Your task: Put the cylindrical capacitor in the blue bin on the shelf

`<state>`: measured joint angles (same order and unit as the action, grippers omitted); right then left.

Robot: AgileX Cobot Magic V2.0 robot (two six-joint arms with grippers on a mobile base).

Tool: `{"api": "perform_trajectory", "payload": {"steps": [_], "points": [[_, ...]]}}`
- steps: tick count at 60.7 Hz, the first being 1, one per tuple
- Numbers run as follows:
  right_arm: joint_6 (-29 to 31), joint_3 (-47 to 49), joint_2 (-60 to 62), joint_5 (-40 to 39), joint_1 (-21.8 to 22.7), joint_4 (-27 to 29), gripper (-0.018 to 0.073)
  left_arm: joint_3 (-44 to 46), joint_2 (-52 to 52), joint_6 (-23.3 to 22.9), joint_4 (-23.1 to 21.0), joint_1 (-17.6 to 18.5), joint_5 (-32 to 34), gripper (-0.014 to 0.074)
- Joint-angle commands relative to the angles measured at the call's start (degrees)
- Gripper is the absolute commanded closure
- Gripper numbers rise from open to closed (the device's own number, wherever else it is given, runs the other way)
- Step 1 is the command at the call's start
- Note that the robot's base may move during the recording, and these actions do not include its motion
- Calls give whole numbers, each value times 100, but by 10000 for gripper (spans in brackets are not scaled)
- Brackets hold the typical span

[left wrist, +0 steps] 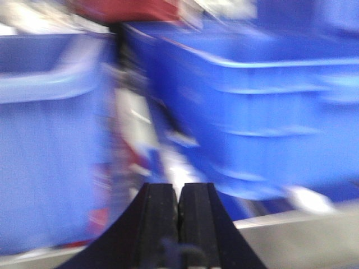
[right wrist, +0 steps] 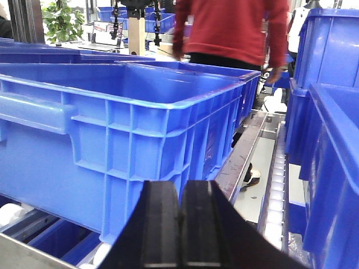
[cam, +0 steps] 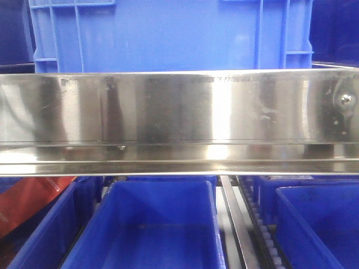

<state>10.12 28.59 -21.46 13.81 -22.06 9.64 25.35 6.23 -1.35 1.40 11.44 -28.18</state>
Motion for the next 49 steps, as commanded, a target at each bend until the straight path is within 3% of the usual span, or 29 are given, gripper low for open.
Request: {"api": "perform_trajectory", "payload": {"steps": [1, 7, 28, 30, 49], "points": [[33, -13, 34, -131, 37, 5, 722, -538, -355, 135, -269, -390, 572, 707], [33, -13, 34, -131, 37, 5, 722, -1131, -623, 135, -284, -584, 905, 707], [33, -13, 45, -143, 37, 5, 722, -2535, -623, 135, -284, -585, 2573, 707], [33, -13, 45, -143, 37, 5, 722, -2535, -623, 135, -284, -585, 2348, 707], [33, -13, 45, -143, 37, 5, 722, -2535, -623, 135, -284, -585, 2463, 707]]}}
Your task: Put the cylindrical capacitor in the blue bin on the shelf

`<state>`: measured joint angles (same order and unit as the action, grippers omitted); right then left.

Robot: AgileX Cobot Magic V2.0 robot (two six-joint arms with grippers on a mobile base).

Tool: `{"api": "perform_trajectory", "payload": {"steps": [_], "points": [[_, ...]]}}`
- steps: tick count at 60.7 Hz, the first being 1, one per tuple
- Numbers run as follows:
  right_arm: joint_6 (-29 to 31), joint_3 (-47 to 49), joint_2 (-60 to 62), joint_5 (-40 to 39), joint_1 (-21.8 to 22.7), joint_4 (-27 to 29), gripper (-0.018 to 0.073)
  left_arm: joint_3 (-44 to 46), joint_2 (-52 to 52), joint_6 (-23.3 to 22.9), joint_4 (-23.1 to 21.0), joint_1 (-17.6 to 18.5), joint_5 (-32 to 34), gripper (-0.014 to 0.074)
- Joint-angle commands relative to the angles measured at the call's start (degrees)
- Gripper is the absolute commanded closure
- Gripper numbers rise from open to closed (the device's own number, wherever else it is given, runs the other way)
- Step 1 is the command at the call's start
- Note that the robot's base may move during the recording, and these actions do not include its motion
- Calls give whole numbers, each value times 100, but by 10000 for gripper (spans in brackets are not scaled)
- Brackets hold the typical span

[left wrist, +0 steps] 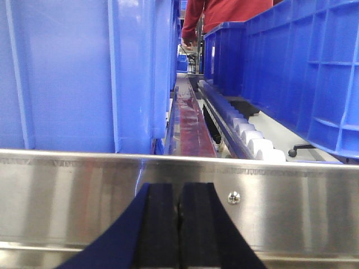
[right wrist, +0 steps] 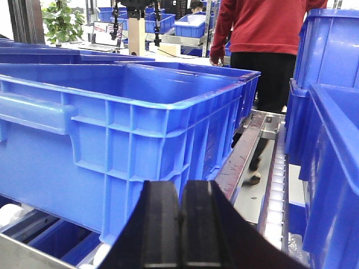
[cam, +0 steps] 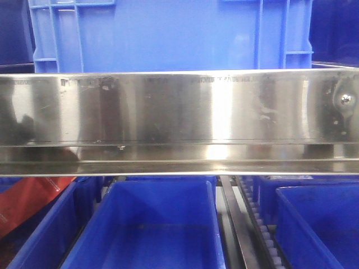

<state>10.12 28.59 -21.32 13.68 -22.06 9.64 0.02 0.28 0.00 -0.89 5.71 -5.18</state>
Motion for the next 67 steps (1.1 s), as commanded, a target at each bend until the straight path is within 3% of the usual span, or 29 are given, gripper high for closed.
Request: {"api": "perform_trajectory", "payload": {"steps": [1, 47, 59, 67], "points": [[33, -13, 31, -130, 37, 5, 722, -2, -28, 0, -55, -11, 162, 707], [33, -13, 49, -115, 62, -72, 722, -2, -28, 0, -55, -11, 162, 707], [33, -222, 467, -70, 1019, -111, 722, -2, -28, 0, -55, -11, 162, 707], [-345, -743, 895, -147, 1705, -180, 722, -2, -28, 0, -55, -11, 162, 707]]}}
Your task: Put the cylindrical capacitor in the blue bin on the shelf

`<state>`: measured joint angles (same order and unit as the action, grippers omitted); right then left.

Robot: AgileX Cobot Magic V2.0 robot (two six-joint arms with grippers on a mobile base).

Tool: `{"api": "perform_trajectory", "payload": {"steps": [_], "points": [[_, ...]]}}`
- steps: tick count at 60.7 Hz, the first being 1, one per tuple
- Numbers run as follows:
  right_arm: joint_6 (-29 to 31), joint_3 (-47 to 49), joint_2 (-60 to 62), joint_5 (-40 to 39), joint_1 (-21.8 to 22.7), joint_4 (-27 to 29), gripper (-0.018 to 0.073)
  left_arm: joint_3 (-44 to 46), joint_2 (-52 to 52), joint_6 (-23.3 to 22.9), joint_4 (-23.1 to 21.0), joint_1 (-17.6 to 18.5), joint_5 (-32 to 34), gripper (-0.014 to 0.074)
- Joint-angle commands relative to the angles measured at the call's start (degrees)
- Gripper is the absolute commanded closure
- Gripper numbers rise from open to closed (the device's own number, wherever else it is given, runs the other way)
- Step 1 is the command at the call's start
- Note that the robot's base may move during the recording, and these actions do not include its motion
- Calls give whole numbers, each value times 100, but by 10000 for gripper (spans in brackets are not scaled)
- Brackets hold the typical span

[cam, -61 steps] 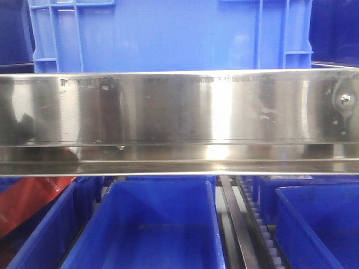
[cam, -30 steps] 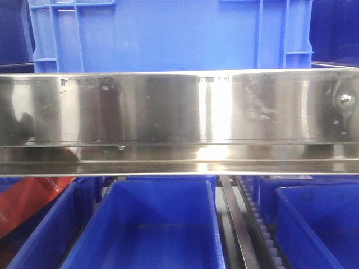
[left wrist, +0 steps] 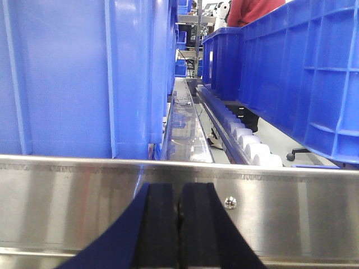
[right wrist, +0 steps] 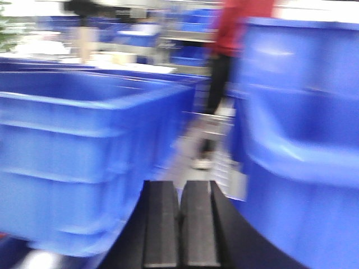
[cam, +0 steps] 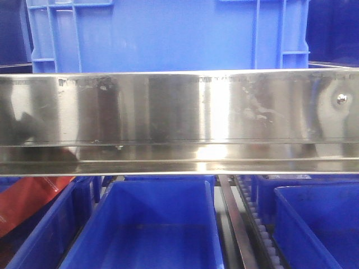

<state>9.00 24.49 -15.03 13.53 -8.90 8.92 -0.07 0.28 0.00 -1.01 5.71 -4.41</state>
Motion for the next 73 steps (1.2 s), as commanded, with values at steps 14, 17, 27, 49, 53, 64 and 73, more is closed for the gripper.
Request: {"api": "perform_trajectory", "payload": {"steps": [14, 17, 27, 49, 53, 64, 73], "points": [[-701, -1424, 1009, -461, 908, -360, 722, 7, -28, 0, -43, -11, 86, 707], [-701, -1644, 1167, -525, 953, -360, 722, 7, -28, 0, -43, -11, 86, 707], [-701, -2218, 1503, -634, 979, -360, 722, 7, -28, 0, -43, -11, 86, 707], [-701, -2449, 1503, -805, 979, -429, 722, 7, -28, 0, -43, -11, 86, 707], [-701, -2449, 1503, -805, 979, -429, 722, 7, -28, 0, -43, -11, 86, 707], [-701, -2449, 1503, -805, 979, -429, 722, 7, -28, 0, -43, -11, 86, 707], [-701, -2449, 1503, -805, 979, -429, 722, 7, -28, 0, -43, -11, 86, 707]]}}
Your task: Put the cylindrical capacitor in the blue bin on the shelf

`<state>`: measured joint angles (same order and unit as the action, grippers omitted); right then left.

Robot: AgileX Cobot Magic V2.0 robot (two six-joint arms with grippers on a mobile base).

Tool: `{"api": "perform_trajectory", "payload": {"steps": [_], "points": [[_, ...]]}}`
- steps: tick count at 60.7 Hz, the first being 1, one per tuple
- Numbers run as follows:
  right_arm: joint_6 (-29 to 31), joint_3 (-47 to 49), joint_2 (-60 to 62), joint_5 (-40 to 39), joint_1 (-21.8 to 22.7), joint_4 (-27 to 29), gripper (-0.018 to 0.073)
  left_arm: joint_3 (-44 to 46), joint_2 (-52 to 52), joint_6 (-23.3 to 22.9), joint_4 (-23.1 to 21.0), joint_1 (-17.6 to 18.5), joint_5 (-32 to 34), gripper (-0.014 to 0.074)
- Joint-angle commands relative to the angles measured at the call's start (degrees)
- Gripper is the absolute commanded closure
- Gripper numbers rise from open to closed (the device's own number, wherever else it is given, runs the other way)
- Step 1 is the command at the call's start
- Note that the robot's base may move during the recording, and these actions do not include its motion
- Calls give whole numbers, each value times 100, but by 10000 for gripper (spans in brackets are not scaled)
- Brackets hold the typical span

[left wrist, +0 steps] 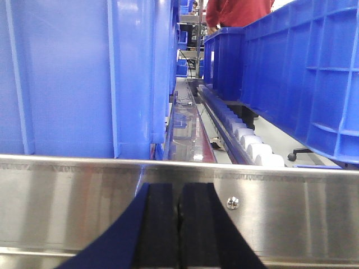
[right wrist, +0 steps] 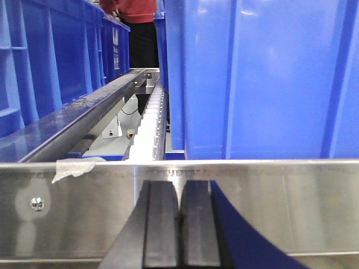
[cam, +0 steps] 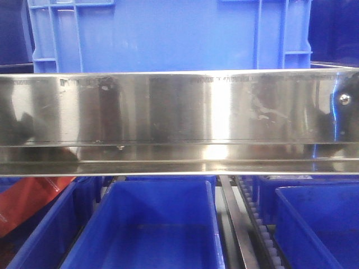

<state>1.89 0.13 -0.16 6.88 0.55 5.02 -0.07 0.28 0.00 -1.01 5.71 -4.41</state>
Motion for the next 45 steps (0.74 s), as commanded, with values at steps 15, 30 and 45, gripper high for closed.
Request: {"api": "perform_trajectory", "payload": {"steps": [15, 30, 45], "points": [[10, -13, 16, -140, 34, -38, 722, 7, -28, 0, -43, -11, 86, 707], [10, -13, 16, -140, 34, -38, 722, 7, -28, 0, -43, -11, 86, 707], [10, -13, 16, -140, 34, -38, 722, 7, -28, 0, -43, -11, 86, 707]]}}
